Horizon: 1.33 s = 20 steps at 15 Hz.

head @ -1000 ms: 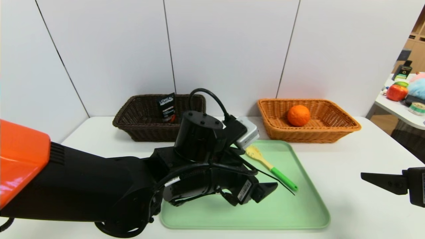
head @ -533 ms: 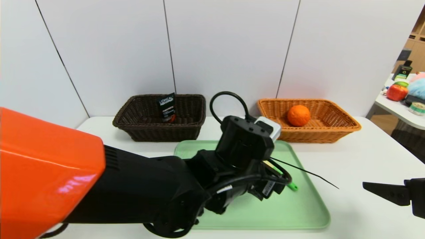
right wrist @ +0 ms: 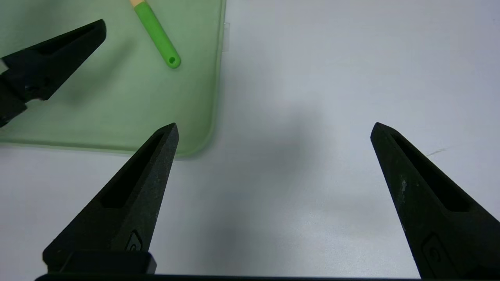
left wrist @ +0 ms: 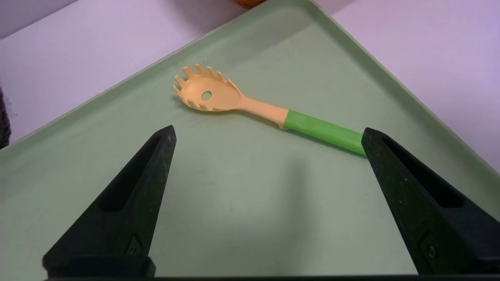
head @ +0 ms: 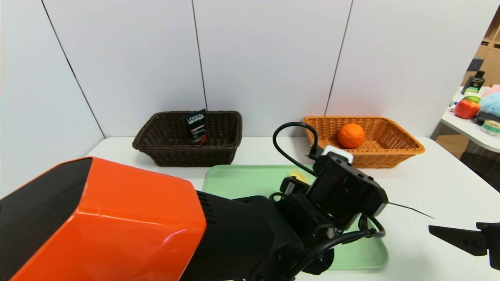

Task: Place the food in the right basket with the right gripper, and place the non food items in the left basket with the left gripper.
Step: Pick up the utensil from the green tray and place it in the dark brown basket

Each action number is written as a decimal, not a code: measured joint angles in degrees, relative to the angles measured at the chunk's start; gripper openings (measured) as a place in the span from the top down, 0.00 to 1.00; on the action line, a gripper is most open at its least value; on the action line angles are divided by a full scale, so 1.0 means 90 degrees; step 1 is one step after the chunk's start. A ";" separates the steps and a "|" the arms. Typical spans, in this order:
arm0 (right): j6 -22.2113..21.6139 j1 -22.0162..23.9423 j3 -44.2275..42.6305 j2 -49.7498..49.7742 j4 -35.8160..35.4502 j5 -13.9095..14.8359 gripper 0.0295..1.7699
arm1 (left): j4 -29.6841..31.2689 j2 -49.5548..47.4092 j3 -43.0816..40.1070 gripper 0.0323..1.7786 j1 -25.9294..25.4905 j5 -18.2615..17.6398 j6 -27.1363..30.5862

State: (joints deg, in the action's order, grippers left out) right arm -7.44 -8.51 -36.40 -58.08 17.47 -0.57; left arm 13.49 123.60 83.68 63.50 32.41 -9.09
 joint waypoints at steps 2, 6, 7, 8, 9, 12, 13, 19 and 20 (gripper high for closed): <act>-0.0018 0.0000 0.0076 0.0043 -0.0003 -0.0083 0.04 | -0.0471 0.0284 0.0558 0.05 0.0058 0.0496 -0.0272; -0.0022 0.0000 0.0202 0.0087 -0.0024 -0.0150 0.04 | -0.1573 0.0829 0.1615 0.05 0.0148 0.1173 -0.1006; -0.0027 0.0000 0.0217 0.0087 -0.0039 -0.0148 0.04 | -0.1811 0.0940 0.1845 0.05 0.0168 0.1261 -0.1195; -0.0027 0.0000 0.0233 0.0089 -0.0039 -0.0177 0.04 | -0.2108 0.1047 0.2068 0.05 0.0196 0.1295 -0.1417; -0.0030 0.0000 0.0260 0.0089 -0.0042 -0.0226 0.04 | -0.2406 0.1135 0.2267 0.05 0.0226 0.1346 -0.1620; -0.0030 0.0000 0.0324 0.0089 -0.0061 -0.0299 0.04 | -0.3270 0.1402 0.2981 0.05 0.0286 0.1640 -0.2097; -0.0030 -0.0004 0.0333 0.0089 -0.0064 -0.0349 0.04 | -0.3523 0.1485 0.3152 0.05 0.0297 0.1676 -0.2232; -0.0049 -0.0009 0.0394 0.0095 -0.0102 -0.0371 0.04 | -0.3610 0.1625 0.3308 0.05 0.0298 0.1688 -0.2269; -0.0064 -0.0009 0.0409 0.0099 -0.0146 -0.0371 0.04 | -0.3594 0.1625 0.3312 0.05 0.0298 0.1690 -0.2269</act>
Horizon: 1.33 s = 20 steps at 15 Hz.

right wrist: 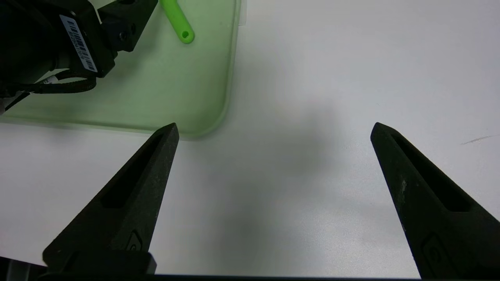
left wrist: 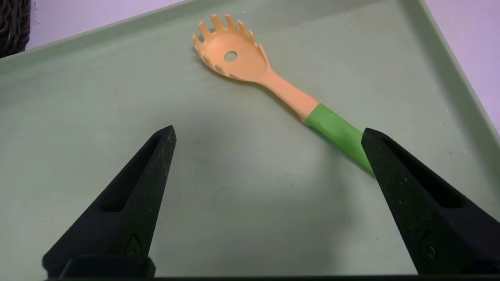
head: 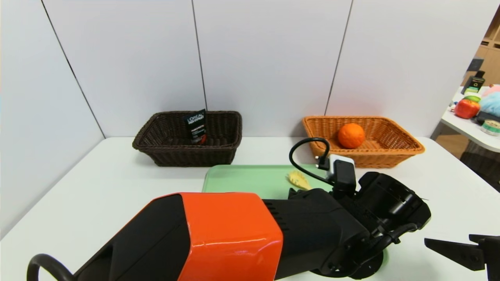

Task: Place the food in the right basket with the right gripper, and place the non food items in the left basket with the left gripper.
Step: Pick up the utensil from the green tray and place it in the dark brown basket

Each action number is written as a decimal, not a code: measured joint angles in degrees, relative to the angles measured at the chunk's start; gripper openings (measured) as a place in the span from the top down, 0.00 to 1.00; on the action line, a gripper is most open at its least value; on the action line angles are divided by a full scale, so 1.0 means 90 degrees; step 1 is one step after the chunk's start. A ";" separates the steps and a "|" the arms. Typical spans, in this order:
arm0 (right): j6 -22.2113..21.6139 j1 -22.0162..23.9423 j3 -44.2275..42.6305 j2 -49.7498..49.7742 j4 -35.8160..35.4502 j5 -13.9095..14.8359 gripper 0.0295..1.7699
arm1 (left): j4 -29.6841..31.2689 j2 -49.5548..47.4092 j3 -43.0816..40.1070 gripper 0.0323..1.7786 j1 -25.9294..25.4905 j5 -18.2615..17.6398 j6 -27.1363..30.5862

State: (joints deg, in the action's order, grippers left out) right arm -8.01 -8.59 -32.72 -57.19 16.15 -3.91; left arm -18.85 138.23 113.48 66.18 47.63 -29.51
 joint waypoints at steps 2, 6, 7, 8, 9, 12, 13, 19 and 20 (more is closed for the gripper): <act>-0.0001 0.0000 0.0065 0.0009 -0.0058 0.0000 0.04 | 0.0046 0.0003 0.0003 0.05 0.0000 -0.0019 -0.0003; -0.0004 0.0000 0.0129 0.0020 -0.0068 0.0000 0.04 | 0.0312 0.0031 0.0009 0.05 0.0011 -0.0058 0.0049; -0.0001 0.0000 0.0130 0.0020 -0.0068 0.0000 0.04 | 0.0333 0.0065 0.0018 0.05 0.0011 -0.0070 0.0056; -0.0004 -0.0003 0.0141 0.0020 -0.0068 -0.0005 0.04 | 0.0382 0.0111 0.0024 0.05 0.0011 -0.0070 0.0080; -0.0004 -0.0007 0.0142 0.0020 -0.0070 -0.0008 0.04 | 0.0471 0.0156 0.0033 0.05 0.0003 -0.0070 0.0088; -0.0001 -0.0007 0.0179 0.0030 -0.0065 -0.0042 0.04 | 0.0680 0.0245 0.0037 0.05 -0.0001 -0.0070 0.0180; -0.0004 -0.0007 0.0199 0.0051 -0.0068 -0.0064 0.04 | 0.0760 0.0260 0.0037 0.05 -0.0001 -0.0070 0.0207; -0.0004 -0.0009 0.0240 0.0122 -0.0068 -0.0127 0.04 | 0.0784 0.0404 0.0037 0.05 -0.0001 -0.0070 0.0223; -0.0004 -0.0009 0.0249 0.0127 -0.0068 -0.0129 0.04 | 0.0784 0.0413 0.0037 0.05 -0.0007 -0.0070 0.0223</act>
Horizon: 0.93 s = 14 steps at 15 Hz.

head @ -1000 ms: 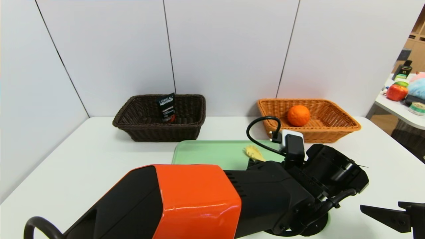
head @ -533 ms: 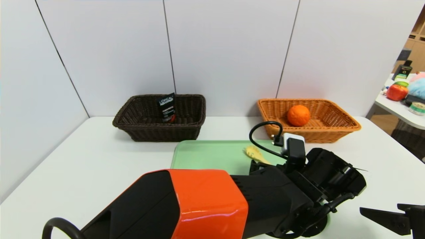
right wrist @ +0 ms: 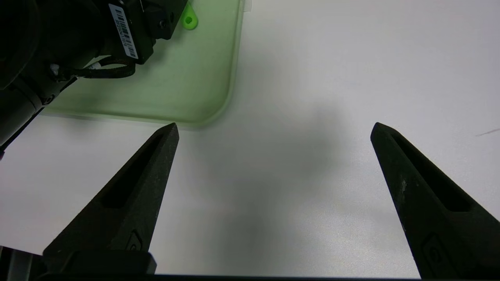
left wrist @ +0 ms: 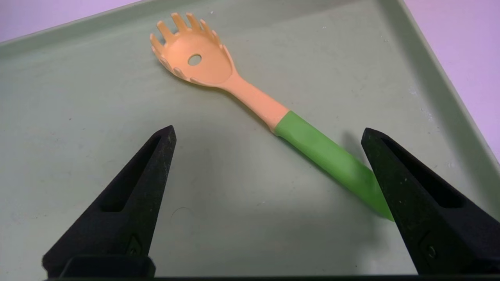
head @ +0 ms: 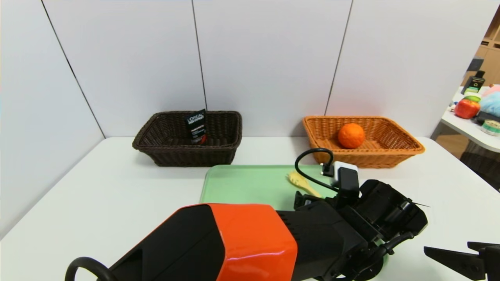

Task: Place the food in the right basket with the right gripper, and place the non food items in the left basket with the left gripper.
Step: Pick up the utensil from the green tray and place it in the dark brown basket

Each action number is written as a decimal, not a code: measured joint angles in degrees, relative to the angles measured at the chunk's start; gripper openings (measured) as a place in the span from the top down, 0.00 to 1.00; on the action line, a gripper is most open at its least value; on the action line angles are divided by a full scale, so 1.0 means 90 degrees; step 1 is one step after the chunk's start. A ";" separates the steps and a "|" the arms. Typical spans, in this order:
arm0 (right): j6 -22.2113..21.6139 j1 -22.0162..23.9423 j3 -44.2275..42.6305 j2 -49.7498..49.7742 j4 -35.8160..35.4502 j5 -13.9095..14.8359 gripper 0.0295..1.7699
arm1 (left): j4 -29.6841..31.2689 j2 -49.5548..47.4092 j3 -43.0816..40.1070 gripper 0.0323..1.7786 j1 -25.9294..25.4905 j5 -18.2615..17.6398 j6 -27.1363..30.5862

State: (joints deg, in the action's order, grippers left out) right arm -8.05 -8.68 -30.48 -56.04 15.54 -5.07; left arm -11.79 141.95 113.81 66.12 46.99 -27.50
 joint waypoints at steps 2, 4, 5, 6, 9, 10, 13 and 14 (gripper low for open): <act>0.0003 0.0000 0.0020 0.0001 0.0000 -0.0005 0.04 | 0.0000 0.0009 0.0000 0.05 -0.0003 0.0000 0.0000; 0.0003 0.0000 0.0022 0.0004 -0.0007 -0.0008 0.04 | 0.0000 0.0014 0.0000 0.05 -0.0003 -0.0004 -0.0007; -0.0003 0.0000 0.0022 0.0001 -0.0012 -0.0005 0.04 | 0.0000 0.0012 0.0000 0.05 -0.0003 -0.0009 -0.0009; 0.0003 0.0003 0.0020 0.0001 -0.0009 -0.0015 0.04 | 0.0000 0.0012 0.0000 0.05 -0.0003 -0.0019 -0.0012; 0.0000 0.0003 0.0008 0.0001 -0.0009 -0.0022 0.04 | 0.0000 -0.0012 0.0000 0.05 -0.0003 -0.0038 -0.0027; 0.0007 0.0003 0.0003 0.0001 -0.0007 -0.0024 0.04 | -0.0003 -0.0027 0.0000 0.05 -0.0007 -0.0038 -0.0031; 0.0009 0.0003 -0.0004 0.0050 -0.0007 -0.0015 0.04 | -0.0027 -0.0088 0.0000 0.05 -0.0019 -0.0037 -0.0058; 0.0016 0.0003 -0.0015 0.0104 -0.0007 -0.0015 0.04 | -0.0038 -0.0110 -0.0003 0.05 -0.0041 -0.0028 -0.0058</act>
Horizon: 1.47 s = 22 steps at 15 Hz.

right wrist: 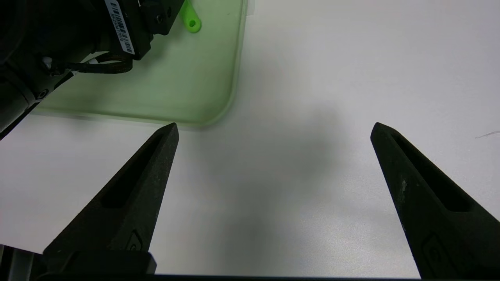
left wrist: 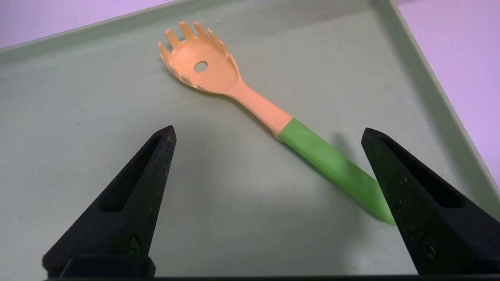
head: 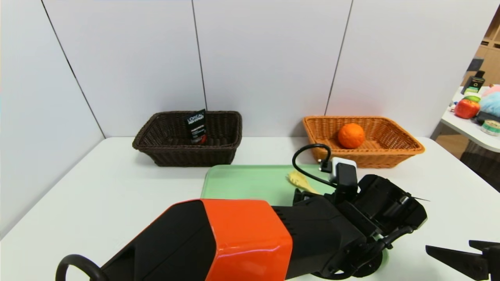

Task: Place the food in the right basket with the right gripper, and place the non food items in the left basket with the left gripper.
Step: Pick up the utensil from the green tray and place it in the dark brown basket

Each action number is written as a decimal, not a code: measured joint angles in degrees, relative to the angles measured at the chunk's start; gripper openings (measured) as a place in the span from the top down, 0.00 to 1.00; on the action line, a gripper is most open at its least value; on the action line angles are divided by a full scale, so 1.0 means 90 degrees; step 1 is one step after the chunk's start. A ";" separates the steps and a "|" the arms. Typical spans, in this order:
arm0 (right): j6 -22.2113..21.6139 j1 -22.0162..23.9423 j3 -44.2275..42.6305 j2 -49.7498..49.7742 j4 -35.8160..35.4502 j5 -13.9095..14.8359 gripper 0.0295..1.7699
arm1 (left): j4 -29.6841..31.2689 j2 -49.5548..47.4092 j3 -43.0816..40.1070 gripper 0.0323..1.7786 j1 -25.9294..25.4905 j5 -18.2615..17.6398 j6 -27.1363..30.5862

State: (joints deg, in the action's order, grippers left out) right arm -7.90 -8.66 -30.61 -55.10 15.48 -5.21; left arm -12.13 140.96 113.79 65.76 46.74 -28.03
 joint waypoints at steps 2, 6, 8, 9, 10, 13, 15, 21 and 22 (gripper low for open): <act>0.0015 0.0004 -0.0035 0.0072 -0.0003 -0.0005 0.04 | 0.0007 -0.0024 -0.0004 0.05 -0.0066 0.0000 -0.0003; 0.0037 0.0001 -0.0035 0.0153 0.0000 -0.0003 0.04 | -0.0003 0.0009 -0.0038 0.05 -0.0195 0.0019 -0.0064; 0.0051 0.0001 -0.0074 0.0184 0.0000 0.0007 0.04 | 0.0007 0.0007 -0.0050 0.05 -0.0280 0.0007 -0.0061; 0.0051 0.0001 -0.0087 0.0184 -0.0003 0.0007 0.04 | 0.0019 -0.0003 -0.0053 0.05 -0.0317 -0.0003 -0.0064; 0.0051 0.0004 -0.0092 0.0179 0.0000 0.0003 0.04 | 0.0034 -0.0012 -0.0043 0.05 -0.0336 -0.0027 -0.0064; 0.0045 0.0001 -0.0093 0.0121 0.0000 -0.0030 0.04 | 0.0046 -0.0102 -0.0007 0.05 -0.0348 -0.0263 -0.0065; 0.0042 0.0001 -0.0087 0.0102 -0.0003 -0.0039 0.04 | 0.0047 -0.0153 -0.0007 0.05 -0.0343 -0.0287 -0.0068; 0.0042 0.0000 -0.0080 0.0074 -0.0003 -0.0217 0.04 | 0.0034 -0.0114 -0.0007 0.05 -0.0302 -0.0410 -0.0122; 0.0039 0.0000 -0.0070 0.0077 0.0000 -0.0230 0.04 | 0.0026 -0.0119 -0.0007 0.05 -0.0302 -0.0420 -0.0135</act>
State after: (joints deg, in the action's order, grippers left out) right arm -7.55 -8.66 -31.24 -54.41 15.48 -7.28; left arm -11.90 139.89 113.73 63.04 42.96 -29.25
